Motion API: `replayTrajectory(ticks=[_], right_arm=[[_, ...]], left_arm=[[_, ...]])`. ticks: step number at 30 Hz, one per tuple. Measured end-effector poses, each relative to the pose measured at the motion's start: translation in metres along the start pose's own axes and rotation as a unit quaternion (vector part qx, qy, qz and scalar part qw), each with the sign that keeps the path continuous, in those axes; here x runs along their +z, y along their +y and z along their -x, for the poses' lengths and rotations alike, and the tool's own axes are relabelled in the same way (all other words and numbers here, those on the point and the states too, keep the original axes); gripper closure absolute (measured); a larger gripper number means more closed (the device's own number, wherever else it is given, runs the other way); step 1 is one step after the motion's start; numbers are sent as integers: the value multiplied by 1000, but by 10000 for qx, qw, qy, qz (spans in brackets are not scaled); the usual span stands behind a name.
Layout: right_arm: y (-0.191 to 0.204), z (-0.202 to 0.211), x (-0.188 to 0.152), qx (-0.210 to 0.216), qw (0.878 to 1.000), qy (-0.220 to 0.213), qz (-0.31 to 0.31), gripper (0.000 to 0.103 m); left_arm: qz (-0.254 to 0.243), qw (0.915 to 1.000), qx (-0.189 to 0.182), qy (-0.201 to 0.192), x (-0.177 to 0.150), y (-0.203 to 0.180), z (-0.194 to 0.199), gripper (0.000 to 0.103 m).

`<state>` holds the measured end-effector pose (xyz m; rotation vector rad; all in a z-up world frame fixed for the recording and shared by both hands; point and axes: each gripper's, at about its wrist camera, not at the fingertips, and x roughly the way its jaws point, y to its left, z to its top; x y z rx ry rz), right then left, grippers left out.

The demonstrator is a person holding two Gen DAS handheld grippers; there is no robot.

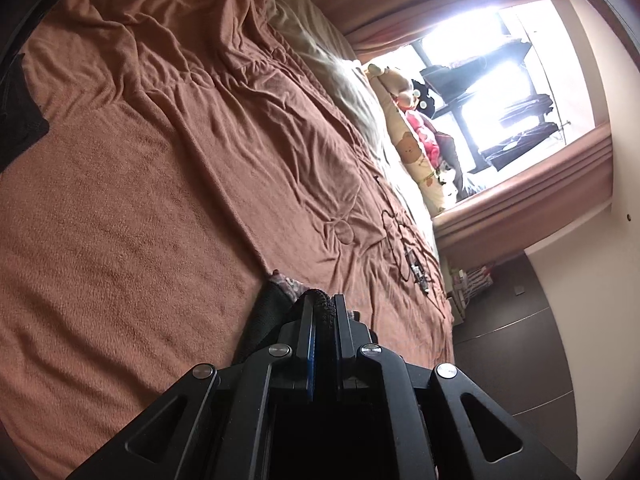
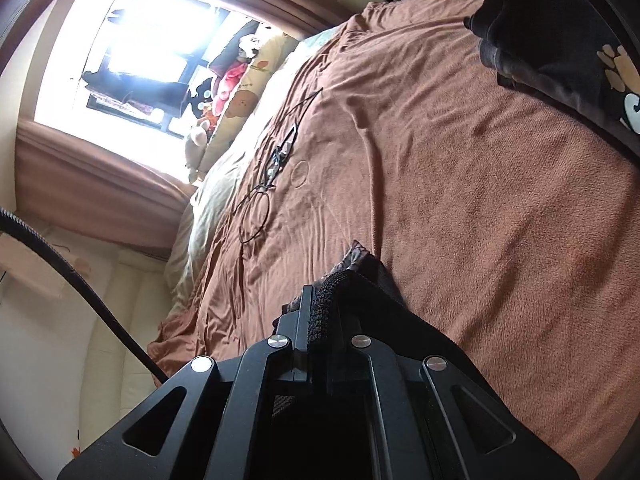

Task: Fold small clothes
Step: 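Lower the hem onto the collar and open both grippers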

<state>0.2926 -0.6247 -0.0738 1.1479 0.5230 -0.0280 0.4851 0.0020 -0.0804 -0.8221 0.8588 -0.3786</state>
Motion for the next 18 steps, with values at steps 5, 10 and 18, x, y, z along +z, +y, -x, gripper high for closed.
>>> replayTrajectory(ticks=[5,10,18], right_arm=[[-6,-35,10,38,9998,203,-83,103],[-20,-61,17,67,9994,323,-57,103],[2,-73,29,-613,9943,521,704,102]], left_arm=[[-218,9986,455,175,7,3,-36,97],[-276,9952,858,380,13,12,-68,96],[-650,9868,1276,756,17,17,-113,96]])
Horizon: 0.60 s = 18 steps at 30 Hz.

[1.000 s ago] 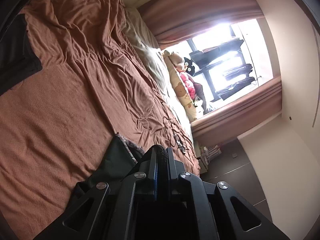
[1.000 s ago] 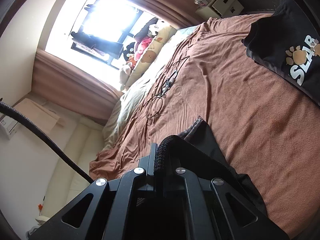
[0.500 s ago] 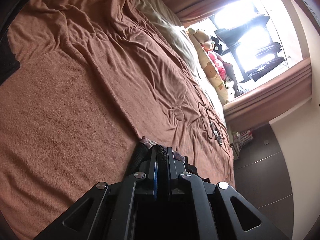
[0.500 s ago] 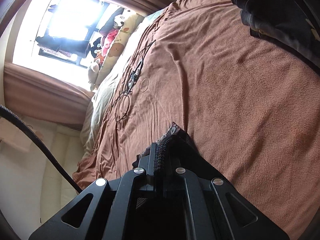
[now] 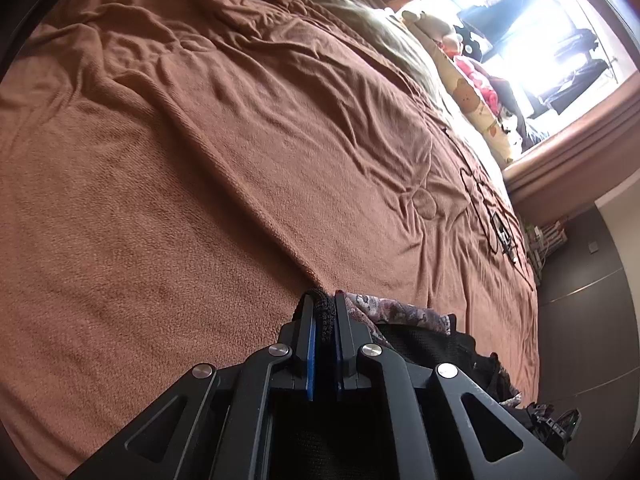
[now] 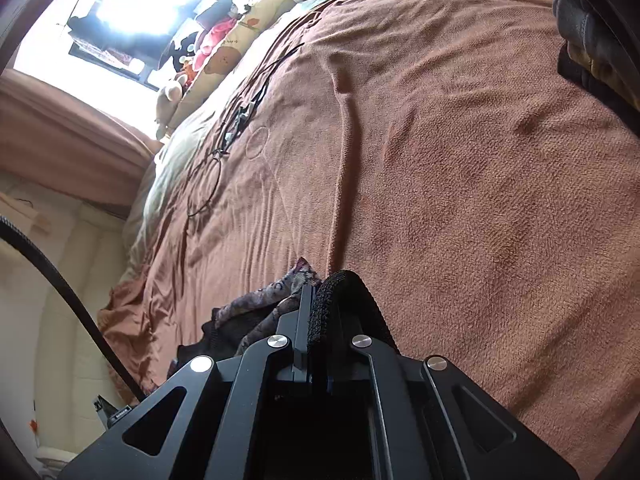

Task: Fold small clothes
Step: 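Lower the hem onto the collar and open both grippers, then close both grippers on the edge of the black knit garment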

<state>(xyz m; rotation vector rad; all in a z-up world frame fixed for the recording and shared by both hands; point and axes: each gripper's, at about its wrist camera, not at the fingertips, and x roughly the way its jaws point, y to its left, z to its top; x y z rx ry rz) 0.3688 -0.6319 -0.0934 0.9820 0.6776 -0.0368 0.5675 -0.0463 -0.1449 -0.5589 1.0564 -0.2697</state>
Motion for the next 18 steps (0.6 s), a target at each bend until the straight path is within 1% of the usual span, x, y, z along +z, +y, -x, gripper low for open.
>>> replayTrajectory(ticks=[1,2,3,4,5,6,7,8,10,12,14,16,18], right_arm=[[3,0,0,-51,10000,21,60,102],[9,3,1,-86,9998,12,185,100],[14,6,0,-98,9996,-3,267,92],[17,10,0,-115,9993,-31,346,84],[22,16,1,-155,9989,-86,445,54],[25,22,1,-193,9982,-179,531,27],[29,28,1,-244,9973,-309,621,25],[32,35,-1,-314,9959,-398,746,25],[37,45,-7,-463,9927,-347,1057,25],[41,53,-13,-817,9860,-321,1416,25],[45,54,-19,-1167,9773,-198,1759,25],[49,57,-25,-1354,9709,-85,1975,25],[53,58,-29,-1493,9650,45,2158,25]], left_arm=[[-82,9999,5,111,0,-2,-5,96],[-173,9996,51,206,-1,-3,-9,95],[-257,9992,151,276,-2,-5,-11,92],[-340,9987,244,306,-4,-6,-12,84],[-435,9981,326,306,-6,-7,-10,71],[-529,9975,390,259,-8,-7,-7,66],[-617,9968,463,199,-9,-7,-3,58],[-719,9957,559,168,-10,-8,1,56],[-920,9931,694,203,-10,-9,6,56],[-1186,9888,854,287,-11,-10,10,55],[-1491,9828,1015,405,-13,-13,9,52],[-1759,9765,1118,541,-18,-14,9,47],[-1983,9703,1211,668,-24,-15,7,47]])
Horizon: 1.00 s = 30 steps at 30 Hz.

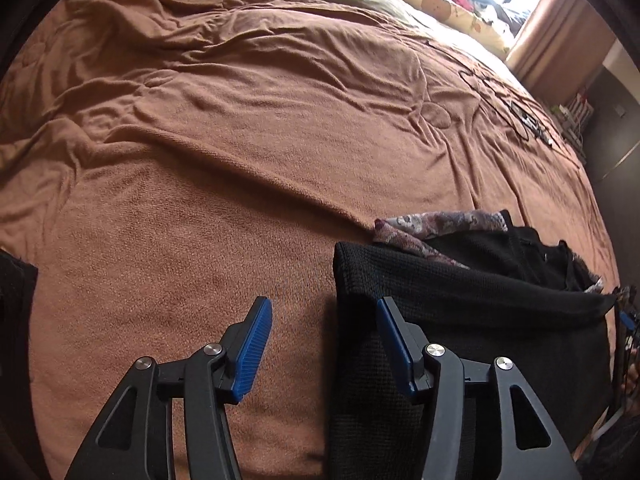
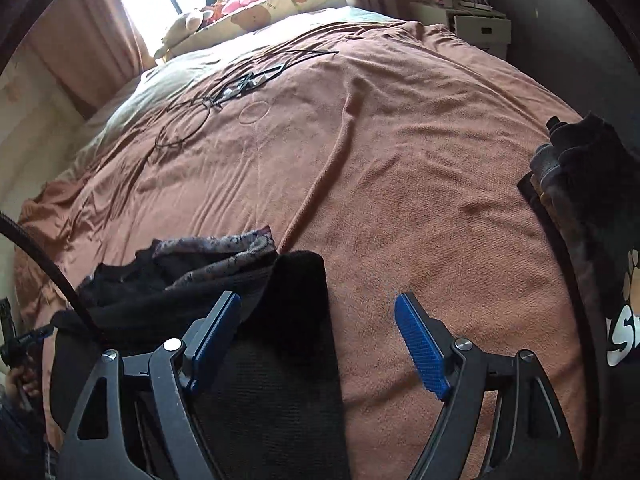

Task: Fold small clothes
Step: 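Close both grippers on the edge of the black knit garment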

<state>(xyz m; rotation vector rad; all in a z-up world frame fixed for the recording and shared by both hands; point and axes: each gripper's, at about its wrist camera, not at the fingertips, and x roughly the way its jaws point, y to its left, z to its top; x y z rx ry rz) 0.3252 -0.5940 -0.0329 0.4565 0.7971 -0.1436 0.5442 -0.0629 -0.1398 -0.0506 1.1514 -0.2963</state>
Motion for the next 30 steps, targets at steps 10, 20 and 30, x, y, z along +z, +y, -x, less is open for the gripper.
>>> replayTrajectory(ticks=[10,20,30], right_arm=[[41,-48,5,-636,9906,643,1029,25],[50,-87,22,-825,9917,344,925,34],[27,-104,41,-386,9985,173,338,59]], left_arm=[[-808,9952,373,401,-7,-26,-26,47],[-698,9967,382,130,24,-29,-46,47],[-436,9990,68,-66,47,-33,-58,69]])
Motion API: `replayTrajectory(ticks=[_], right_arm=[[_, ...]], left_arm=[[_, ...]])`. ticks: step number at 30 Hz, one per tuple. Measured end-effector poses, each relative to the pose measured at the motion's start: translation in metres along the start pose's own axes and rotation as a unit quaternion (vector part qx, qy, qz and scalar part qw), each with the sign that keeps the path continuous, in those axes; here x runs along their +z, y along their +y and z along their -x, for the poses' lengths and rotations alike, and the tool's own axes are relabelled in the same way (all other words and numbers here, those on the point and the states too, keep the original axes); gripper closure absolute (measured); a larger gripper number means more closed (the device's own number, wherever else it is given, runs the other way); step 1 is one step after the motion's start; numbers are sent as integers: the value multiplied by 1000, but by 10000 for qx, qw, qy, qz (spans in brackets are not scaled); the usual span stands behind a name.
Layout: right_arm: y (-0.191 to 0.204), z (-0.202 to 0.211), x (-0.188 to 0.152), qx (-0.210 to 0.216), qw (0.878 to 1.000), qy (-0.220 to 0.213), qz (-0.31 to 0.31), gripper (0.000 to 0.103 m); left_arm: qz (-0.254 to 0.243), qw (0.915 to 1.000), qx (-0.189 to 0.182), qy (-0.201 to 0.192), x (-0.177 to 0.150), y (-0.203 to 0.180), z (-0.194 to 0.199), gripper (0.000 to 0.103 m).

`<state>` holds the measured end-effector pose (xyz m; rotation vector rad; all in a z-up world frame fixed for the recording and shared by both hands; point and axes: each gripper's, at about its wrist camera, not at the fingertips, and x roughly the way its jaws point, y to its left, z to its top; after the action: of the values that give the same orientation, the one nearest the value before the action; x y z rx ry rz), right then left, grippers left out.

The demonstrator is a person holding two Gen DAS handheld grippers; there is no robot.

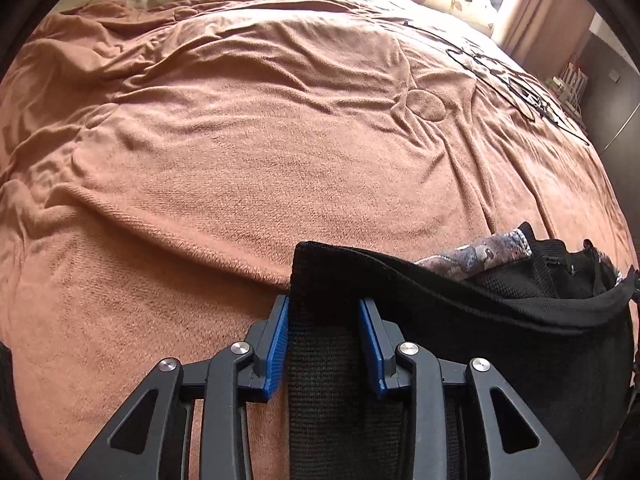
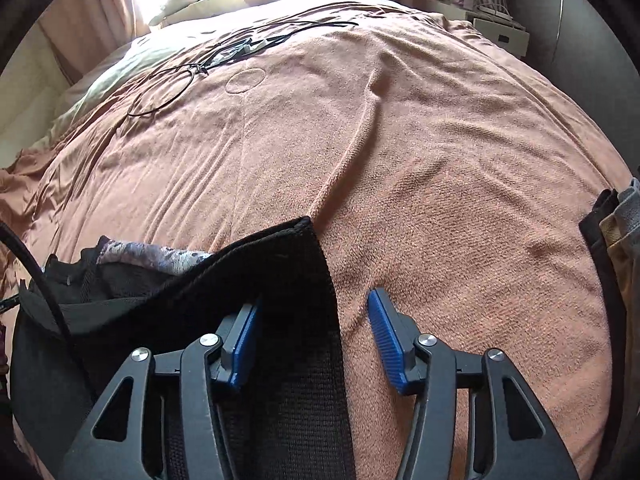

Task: Fold small clothes
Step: 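Close both grippers on the edge of the black knit garment, then pull the knit garment flat with both grippers and open them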

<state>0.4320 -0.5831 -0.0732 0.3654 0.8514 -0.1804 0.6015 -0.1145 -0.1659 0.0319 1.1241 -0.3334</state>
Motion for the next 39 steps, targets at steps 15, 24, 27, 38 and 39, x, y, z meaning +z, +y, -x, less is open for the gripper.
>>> replayTrajectory(ticks=[15,24,27,38,39], right_arm=[[-15,16,11,471,9972,-440,-367,98],[-10,25,10,516,9941,-816,-491,99],[-8,11,15,365,9960,-717,-388,99],[-8,-7,36,144,9975,-377,-576,73],[-11,-5,36,116,9971,-384,-645,42]], left_arm=[[400,9980,-247,-417,8,11,13,98],[426,9962,-99,-757,21,19,32,99],[391,9969,-1,-679,28,15,18,99],[585,9974,156,-398,28,14,-15,83],[658,9970,147,-374,26,16,-13,77]])
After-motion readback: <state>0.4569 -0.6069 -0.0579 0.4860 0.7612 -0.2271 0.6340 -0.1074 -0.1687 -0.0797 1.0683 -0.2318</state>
